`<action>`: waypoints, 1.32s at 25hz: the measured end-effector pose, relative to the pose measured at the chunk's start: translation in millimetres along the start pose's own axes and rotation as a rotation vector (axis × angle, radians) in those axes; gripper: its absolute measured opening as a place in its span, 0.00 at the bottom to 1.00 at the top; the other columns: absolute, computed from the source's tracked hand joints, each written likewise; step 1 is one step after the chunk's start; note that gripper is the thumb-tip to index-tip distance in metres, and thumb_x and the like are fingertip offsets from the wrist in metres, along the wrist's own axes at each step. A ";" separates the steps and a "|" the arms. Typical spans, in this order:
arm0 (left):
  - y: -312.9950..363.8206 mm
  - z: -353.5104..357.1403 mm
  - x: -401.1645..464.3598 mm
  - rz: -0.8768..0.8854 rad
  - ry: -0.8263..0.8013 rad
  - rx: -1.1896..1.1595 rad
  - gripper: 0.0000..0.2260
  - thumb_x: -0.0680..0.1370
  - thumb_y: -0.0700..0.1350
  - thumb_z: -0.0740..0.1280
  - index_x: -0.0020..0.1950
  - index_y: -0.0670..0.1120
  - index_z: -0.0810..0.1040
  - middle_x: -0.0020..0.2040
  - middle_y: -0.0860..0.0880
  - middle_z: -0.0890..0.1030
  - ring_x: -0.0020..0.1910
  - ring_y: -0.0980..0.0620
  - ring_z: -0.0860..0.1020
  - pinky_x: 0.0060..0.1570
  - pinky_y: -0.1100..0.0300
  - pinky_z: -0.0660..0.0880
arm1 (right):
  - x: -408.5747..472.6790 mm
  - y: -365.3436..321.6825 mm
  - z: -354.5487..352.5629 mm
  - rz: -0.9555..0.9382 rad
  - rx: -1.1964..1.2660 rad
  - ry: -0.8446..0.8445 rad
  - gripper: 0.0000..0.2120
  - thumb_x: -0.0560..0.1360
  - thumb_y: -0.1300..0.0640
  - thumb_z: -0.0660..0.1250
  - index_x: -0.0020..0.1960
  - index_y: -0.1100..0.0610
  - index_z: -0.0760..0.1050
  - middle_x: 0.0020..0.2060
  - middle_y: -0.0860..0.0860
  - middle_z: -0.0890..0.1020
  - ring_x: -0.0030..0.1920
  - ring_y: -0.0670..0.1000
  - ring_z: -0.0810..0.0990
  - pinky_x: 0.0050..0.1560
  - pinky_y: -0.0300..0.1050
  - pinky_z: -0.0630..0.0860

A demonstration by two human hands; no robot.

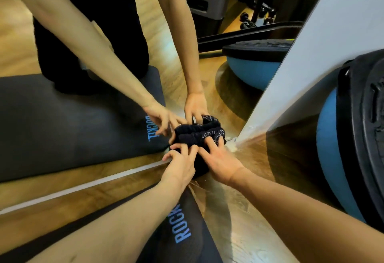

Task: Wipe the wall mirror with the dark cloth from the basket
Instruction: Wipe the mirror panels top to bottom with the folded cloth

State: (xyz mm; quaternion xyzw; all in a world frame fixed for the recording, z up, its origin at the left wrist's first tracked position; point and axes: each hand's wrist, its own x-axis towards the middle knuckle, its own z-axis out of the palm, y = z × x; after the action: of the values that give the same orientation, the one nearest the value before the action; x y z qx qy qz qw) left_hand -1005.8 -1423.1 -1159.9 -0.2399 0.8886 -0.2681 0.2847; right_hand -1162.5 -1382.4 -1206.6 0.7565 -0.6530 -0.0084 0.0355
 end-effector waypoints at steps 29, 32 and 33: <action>-142.0 305.4 -292.2 -0.372 -0.007 -0.264 0.17 0.83 0.41 0.55 0.70 0.37 0.73 0.68 0.38 0.60 0.64 0.35 0.66 0.54 0.45 0.70 | 135.4 -420.3 -14.3 -0.409 -0.111 0.242 0.39 0.60 0.62 0.80 0.71 0.62 0.75 0.57 0.61 0.69 0.49 0.68 0.79 0.53 0.63 0.81; -152.9 326.1 -320.5 -0.431 -0.016 -0.259 0.18 0.83 0.41 0.56 0.71 0.37 0.73 0.69 0.39 0.62 0.64 0.36 0.68 0.54 0.46 0.70 | 144.2 -457.6 -20.9 -0.431 -0.170 0.267 0.38 0.58 0.57 0.81 0.68 0.59 0.79 0.55 0.59 0.72 0.48 0.65 0.80 0.51 0.58 0.82; -156.6 333.7 -328.7 -0.448 -0.011 -0.262 0.18 0.83 0.42 0.56 0.72 0.38 0.73 0.69 0.39 0.63 0.64 0.37 0.68 0.54 0.46 0.71 | 148.0 -468.5 -23.4 -0.430 -0.182 0.268 0.39 0.58 0.56 0.81 0.68 0.59 0.79 0.55 0.59 0.71 0.48 0.65 0.79 0.52 0.57 0.82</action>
State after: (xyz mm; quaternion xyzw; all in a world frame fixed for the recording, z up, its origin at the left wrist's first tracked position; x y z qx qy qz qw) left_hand -513.6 -1462.2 -1171.6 -0.4671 0.8389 -0.2055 0.1895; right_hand -676.8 -1459.9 -1208.6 0.8658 -0.4635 0.0258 0.1869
